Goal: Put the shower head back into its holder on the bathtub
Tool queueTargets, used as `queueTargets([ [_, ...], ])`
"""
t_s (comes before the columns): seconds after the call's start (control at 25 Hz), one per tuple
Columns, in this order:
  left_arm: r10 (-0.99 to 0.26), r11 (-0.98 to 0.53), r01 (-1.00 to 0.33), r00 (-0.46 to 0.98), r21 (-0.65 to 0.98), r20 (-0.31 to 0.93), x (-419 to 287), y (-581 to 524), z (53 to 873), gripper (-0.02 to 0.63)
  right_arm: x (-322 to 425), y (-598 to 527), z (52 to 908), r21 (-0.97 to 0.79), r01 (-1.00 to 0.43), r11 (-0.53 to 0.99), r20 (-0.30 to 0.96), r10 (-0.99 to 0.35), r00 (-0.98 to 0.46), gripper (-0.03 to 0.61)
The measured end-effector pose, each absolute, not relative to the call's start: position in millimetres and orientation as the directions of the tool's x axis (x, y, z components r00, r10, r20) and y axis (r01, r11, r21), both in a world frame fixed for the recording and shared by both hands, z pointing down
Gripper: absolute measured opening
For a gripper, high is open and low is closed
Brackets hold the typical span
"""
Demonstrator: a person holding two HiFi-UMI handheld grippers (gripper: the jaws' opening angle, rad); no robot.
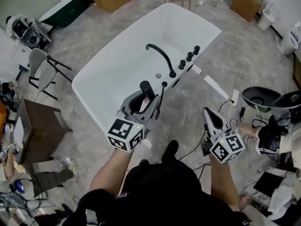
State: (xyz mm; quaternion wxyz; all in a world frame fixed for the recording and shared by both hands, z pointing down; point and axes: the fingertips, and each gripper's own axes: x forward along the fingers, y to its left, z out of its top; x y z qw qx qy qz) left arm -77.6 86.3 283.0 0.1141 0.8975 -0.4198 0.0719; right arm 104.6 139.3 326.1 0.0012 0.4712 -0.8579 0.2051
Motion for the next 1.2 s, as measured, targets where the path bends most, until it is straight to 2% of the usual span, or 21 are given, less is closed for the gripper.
queueTargets([
  [0.36, -0.754, -0.592, -0.794, 0.606, 0.139, 0.252, -27.9, 50.2, 293.5, 0.141, 156.1, 98.6, 328.3, -0.347, -0.794, 0.5, 0.195, -0.789, -0.582, 0.014],
  [0.64, -0.754, -0.593, -0.794, 0.606, 0.135, 0.254, -13.9, 11.5, 314.5, 0.141, 161.5, 66.0, 333.4, -0.334, -0.81, 0.482, 0.23, -0.792, -0.566, 0.014],
  [1.2, -0.787, -0.544, -0.817, 0.576, 0.191, 0.222, -16.1, -147.9, 336.1, 0.14, 124.3, -140.7, 307.2, -0.17, -0.817, 0.55, 0.266, -0.773, -0.576, 0.014],
])
